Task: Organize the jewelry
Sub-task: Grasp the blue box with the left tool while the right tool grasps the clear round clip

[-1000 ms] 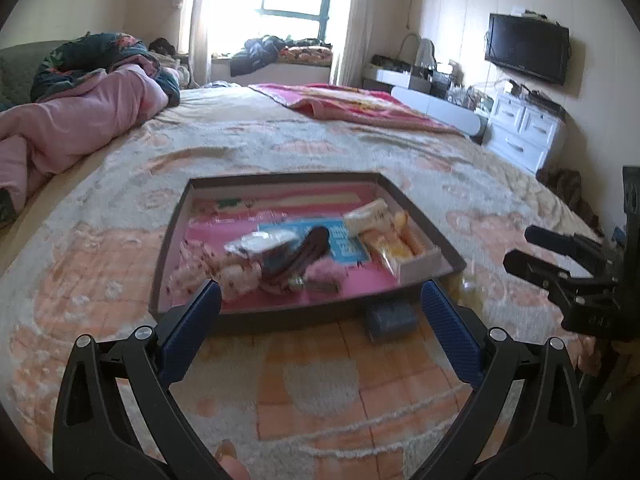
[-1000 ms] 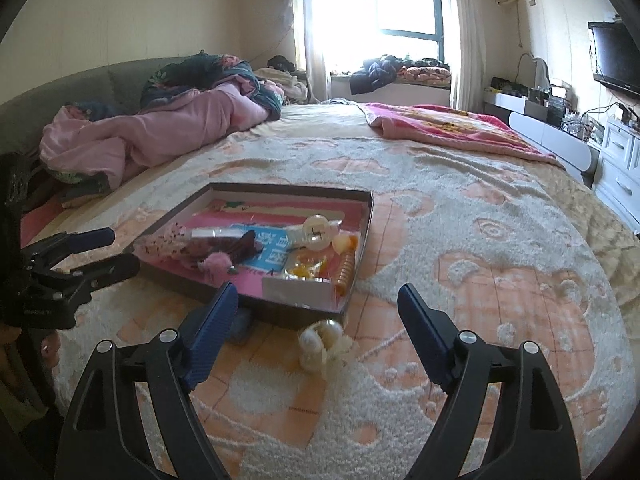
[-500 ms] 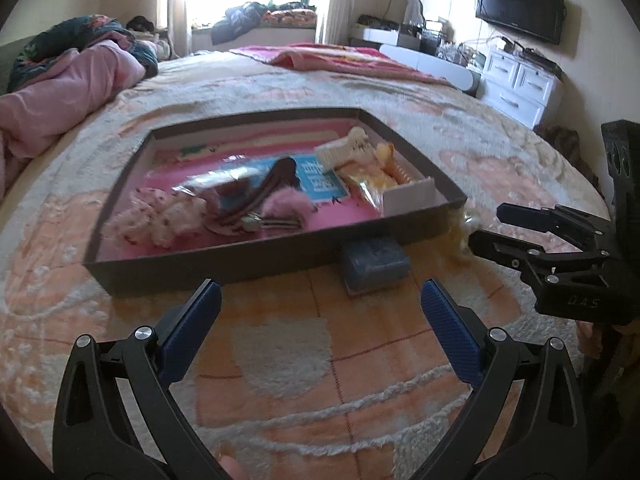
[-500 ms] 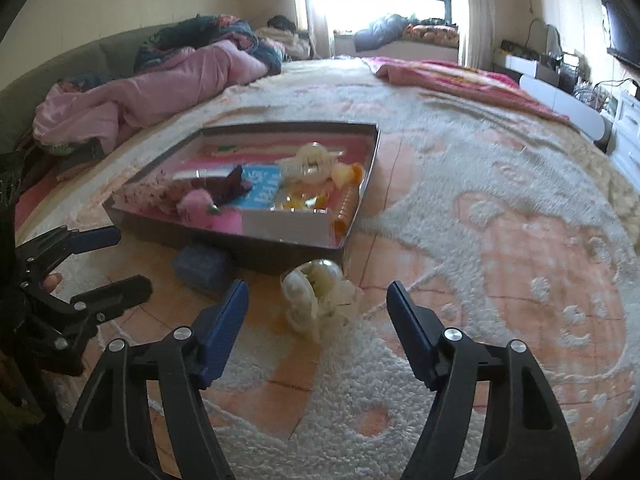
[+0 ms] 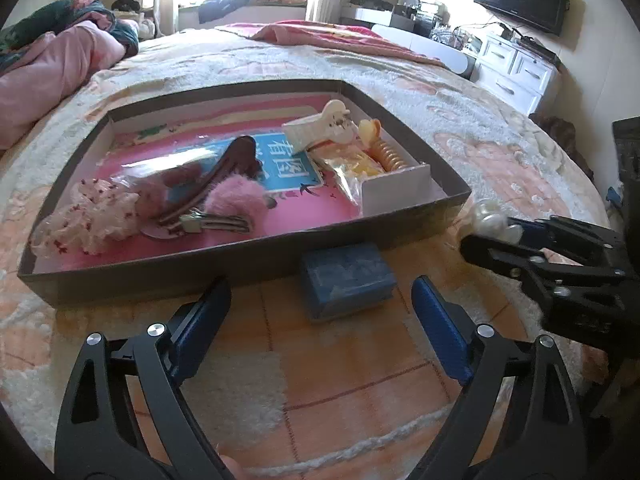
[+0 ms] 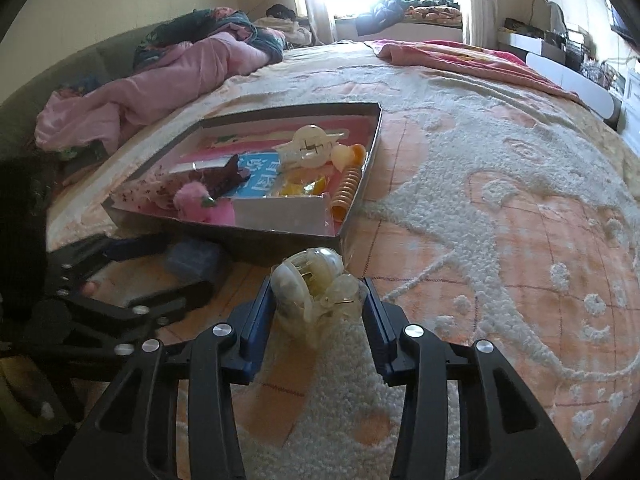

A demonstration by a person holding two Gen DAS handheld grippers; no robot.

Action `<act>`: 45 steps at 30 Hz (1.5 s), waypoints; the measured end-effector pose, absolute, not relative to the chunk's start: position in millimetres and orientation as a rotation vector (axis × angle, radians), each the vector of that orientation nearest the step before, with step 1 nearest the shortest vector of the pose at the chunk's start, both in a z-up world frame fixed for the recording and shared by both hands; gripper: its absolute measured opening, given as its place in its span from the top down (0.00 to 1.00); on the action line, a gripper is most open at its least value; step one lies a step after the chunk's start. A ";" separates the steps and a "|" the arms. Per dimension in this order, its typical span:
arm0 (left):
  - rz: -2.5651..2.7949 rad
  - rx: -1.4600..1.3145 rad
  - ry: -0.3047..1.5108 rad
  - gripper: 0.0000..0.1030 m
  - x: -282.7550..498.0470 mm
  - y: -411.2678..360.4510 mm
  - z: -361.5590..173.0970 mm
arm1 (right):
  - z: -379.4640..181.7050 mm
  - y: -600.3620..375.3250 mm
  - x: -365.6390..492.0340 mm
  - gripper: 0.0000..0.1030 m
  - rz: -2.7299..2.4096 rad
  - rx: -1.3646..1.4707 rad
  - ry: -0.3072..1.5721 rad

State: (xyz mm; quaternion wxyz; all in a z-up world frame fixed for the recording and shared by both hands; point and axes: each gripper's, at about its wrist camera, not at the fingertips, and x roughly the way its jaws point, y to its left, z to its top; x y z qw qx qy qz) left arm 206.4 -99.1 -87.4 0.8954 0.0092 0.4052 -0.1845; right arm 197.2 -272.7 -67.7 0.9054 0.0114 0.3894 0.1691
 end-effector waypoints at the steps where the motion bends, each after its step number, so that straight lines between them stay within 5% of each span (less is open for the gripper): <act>1: -0.386 0.021 0.848 0.31 208.0 -101.5 -88.8 | -65.8 -274.1 195.9 0.61 0.346 0.029 0.798; 5: -0.382 0.043 0.857 0.58 207.1 -105.3 -90.8 | -57.8 -278.4 192.2 0.61 0.349 0.052 0.775; 45: -0.200 -0.124 0.673 0.59 213.3 2.4 -30.4 | -9.1 -191.3 220.5 0.61 0.464 -0.028 0.662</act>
